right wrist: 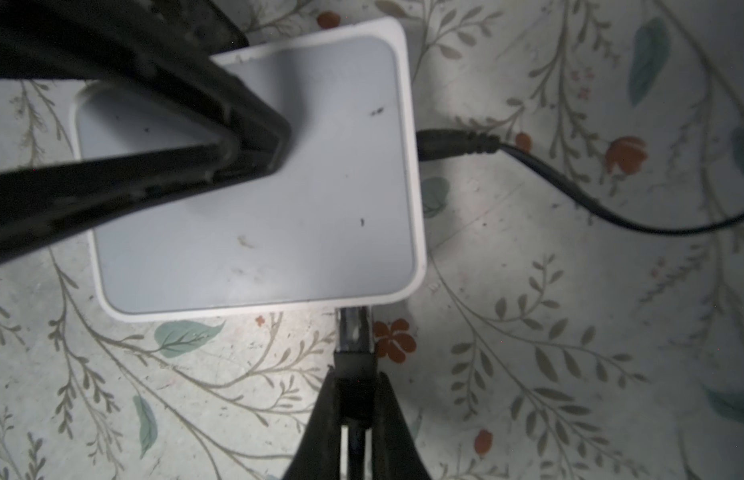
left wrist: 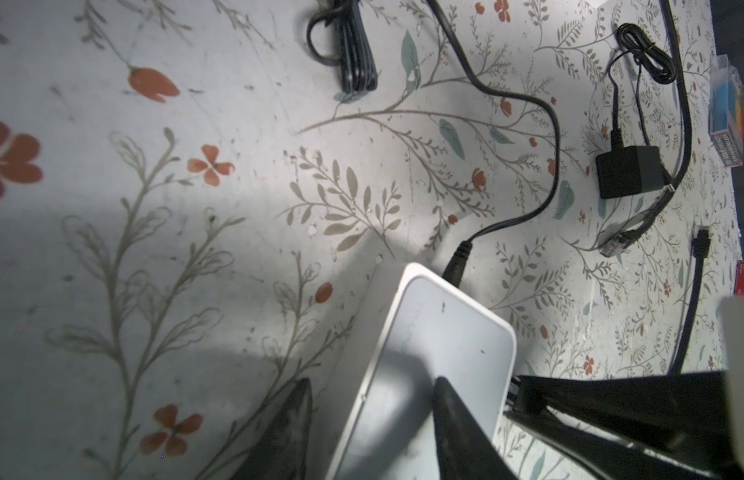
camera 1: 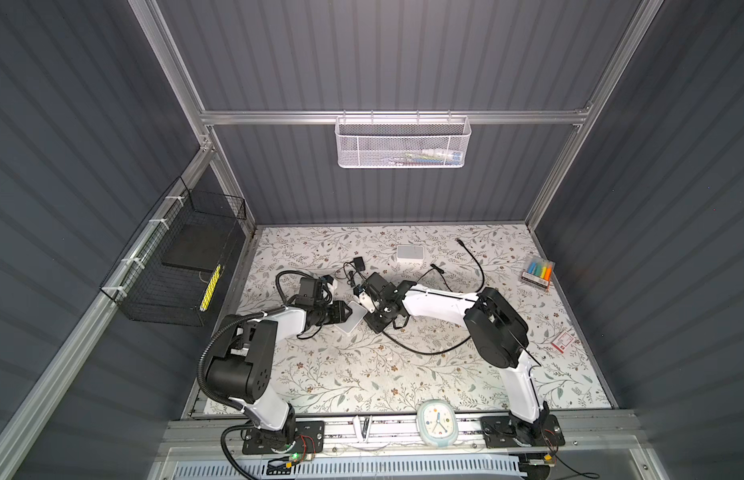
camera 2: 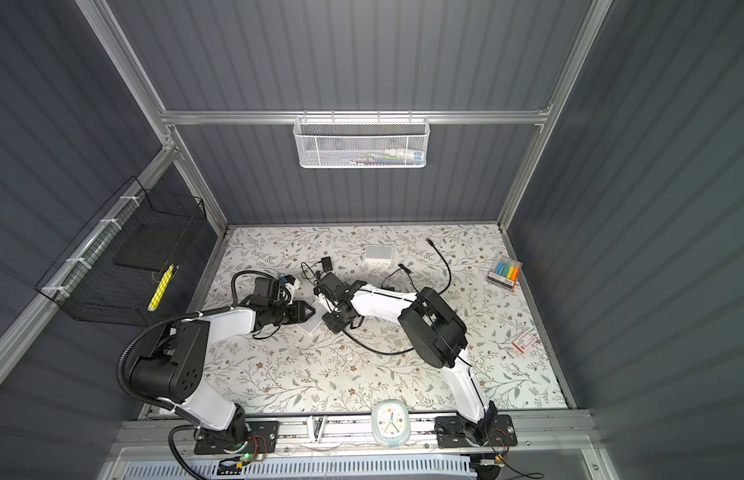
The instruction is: Insert the plug into the switch port
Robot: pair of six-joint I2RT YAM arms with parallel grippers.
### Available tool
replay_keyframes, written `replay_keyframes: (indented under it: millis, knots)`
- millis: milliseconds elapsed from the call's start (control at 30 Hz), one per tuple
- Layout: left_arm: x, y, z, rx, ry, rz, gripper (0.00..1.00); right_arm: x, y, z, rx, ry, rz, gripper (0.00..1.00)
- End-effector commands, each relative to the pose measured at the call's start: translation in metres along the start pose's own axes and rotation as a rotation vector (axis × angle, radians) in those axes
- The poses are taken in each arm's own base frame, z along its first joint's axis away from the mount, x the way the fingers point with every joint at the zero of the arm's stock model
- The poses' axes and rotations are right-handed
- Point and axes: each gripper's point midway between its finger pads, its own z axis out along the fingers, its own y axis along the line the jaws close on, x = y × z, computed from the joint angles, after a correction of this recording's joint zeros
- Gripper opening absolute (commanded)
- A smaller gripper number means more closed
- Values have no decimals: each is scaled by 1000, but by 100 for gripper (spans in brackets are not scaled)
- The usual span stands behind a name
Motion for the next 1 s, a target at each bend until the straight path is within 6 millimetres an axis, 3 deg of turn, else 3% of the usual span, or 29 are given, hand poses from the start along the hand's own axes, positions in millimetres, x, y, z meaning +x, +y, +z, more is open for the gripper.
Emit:
replay_keyframes:
  millis: [0, 967]
  knots:
    - [23, 1, 6, 14, 66, -29, 47, -10, 2, 2, 12, -20, 2, 0]
    - [46, -31, 18, 178, 165, 33, 41, -30, 8, -2, 20, -88, -61, 0]
